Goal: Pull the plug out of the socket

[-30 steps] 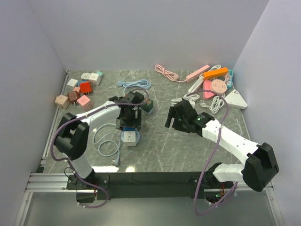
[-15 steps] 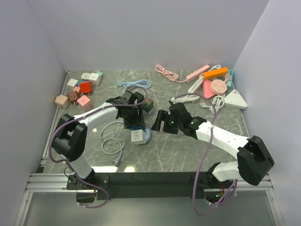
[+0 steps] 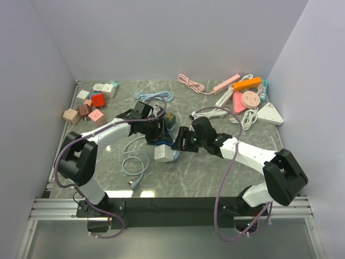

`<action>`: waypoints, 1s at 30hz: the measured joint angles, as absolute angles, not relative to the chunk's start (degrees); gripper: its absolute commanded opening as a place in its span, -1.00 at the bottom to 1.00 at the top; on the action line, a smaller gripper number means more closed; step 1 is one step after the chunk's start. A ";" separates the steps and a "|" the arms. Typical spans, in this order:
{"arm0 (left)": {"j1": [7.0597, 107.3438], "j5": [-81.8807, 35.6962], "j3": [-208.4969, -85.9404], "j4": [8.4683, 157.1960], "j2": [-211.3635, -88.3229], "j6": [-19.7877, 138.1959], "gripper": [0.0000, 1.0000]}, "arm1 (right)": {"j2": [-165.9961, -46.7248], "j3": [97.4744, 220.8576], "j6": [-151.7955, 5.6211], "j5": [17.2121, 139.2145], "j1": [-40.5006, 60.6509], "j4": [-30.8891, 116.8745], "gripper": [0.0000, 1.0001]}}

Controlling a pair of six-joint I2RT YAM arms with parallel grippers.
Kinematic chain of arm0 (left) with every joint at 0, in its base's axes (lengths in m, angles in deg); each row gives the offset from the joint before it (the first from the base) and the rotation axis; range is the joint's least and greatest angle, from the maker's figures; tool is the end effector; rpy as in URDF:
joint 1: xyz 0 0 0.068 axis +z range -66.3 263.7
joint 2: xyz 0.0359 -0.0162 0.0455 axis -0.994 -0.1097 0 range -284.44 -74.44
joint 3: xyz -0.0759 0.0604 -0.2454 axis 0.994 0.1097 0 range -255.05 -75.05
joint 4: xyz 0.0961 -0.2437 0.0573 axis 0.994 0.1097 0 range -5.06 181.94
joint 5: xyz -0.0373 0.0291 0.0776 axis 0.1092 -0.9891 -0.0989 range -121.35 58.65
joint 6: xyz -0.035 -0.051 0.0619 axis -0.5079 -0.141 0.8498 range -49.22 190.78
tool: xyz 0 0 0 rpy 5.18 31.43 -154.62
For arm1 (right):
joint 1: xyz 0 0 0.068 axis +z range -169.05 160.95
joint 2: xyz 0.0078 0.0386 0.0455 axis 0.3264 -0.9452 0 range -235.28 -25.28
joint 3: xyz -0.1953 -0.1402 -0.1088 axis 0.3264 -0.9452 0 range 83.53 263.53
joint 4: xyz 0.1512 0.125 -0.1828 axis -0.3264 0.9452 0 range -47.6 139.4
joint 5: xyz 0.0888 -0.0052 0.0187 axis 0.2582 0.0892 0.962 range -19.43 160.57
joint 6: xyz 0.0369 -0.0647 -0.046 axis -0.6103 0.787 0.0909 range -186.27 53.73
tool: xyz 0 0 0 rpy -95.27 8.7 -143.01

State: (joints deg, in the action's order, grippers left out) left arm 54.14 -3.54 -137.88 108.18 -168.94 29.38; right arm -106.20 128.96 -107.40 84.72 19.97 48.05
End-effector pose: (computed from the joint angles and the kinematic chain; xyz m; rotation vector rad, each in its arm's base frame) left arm 0.3023 -0.2131 0.1695 -0.0690 2.7352 -1.0504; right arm 0.2462 0.2240 0.1693 -0.0938 2.4728 0.9568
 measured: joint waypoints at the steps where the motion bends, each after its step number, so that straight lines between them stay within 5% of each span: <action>1: 54.23 -2.84 -137.79 107.94 -168.94 29.55 -0.99 | -106.20 128.94 -107.16 84.88 19.67 47.81 0.26; 4: 54.60 0.22 -136.89 106.59 -168.87 29.57 -0.99 | -106.20 128.85 -106.68 85.29 18.44 47.44 0.08; 14: 56.11 7.67 -135.69 102.28 -167.56 29.03 -0.99 | -108.76 128.55 -105.80 92.33 15.78 42.78 -0.03; 18: 56.15 8.04 -135.65 102.67 -167.56 28.96 -0.99 | -111.43 129.49 -105.28 94.54 15.65 42.10 -0.96; 30: 70.49 6.25 -138.07 108.25 -161.24 30.18 -0.99 | -112.39 131.08 -104.03 87.17 10.64 53.69 -1.00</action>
State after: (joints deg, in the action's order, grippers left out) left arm 70.49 6.25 -138.07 108.25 -161.24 30.18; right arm -112.39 131.08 -104.03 87.17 10.64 53.69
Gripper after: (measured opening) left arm 0.654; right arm 0.407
